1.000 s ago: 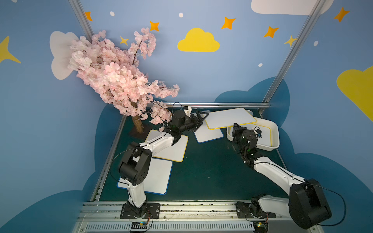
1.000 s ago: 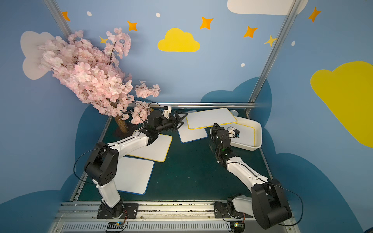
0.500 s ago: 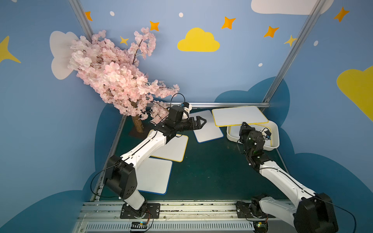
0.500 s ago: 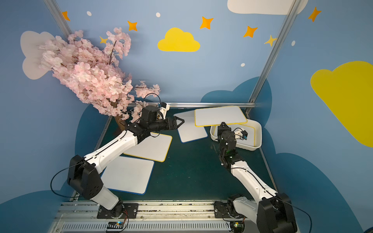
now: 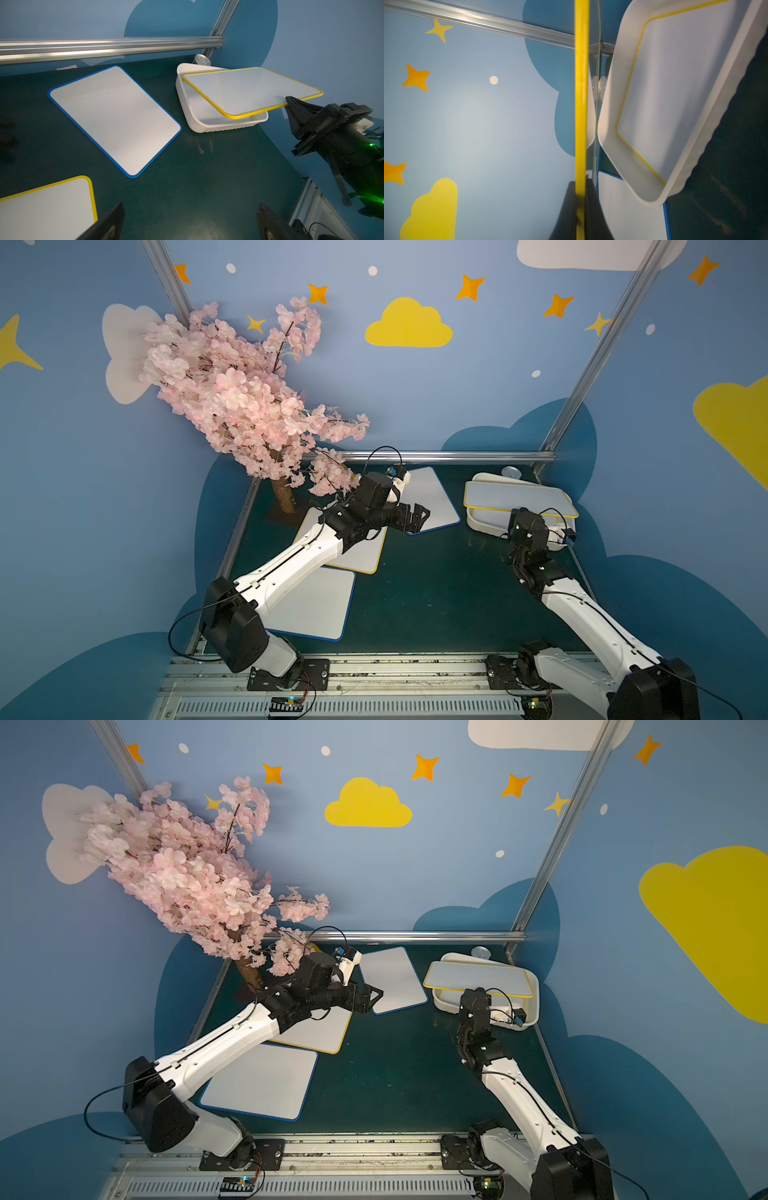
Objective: Put the whiteboard into the storage box
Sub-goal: Place the whiteboard in the storage box.
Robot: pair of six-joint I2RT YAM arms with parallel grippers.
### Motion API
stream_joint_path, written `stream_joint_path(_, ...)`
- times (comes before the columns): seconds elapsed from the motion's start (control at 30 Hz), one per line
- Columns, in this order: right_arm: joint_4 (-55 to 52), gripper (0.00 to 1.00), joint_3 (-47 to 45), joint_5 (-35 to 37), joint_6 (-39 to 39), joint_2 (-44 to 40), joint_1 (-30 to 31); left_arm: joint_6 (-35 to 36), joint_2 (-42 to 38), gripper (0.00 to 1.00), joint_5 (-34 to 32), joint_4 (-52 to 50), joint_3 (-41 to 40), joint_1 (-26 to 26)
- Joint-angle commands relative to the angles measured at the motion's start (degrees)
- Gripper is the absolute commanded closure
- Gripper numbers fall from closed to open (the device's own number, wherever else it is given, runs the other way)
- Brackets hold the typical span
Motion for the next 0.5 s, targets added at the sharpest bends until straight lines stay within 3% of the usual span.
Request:
stream_joint_path(0.0, 0.4, 1.00, 3.2, 3.1, 4.9, 0.4, -1.3, 1.6, 0.7, 0.00, -0.2, -2.0, 1.3, 0.2)
stream_joint_path(0.47, 3.0, 1.00, 2.6, -3.3, 8.7, 6.6, -8.6, 0.8, 0.5, 0.00, 0.8, -1.0, 0.3, 0.2)
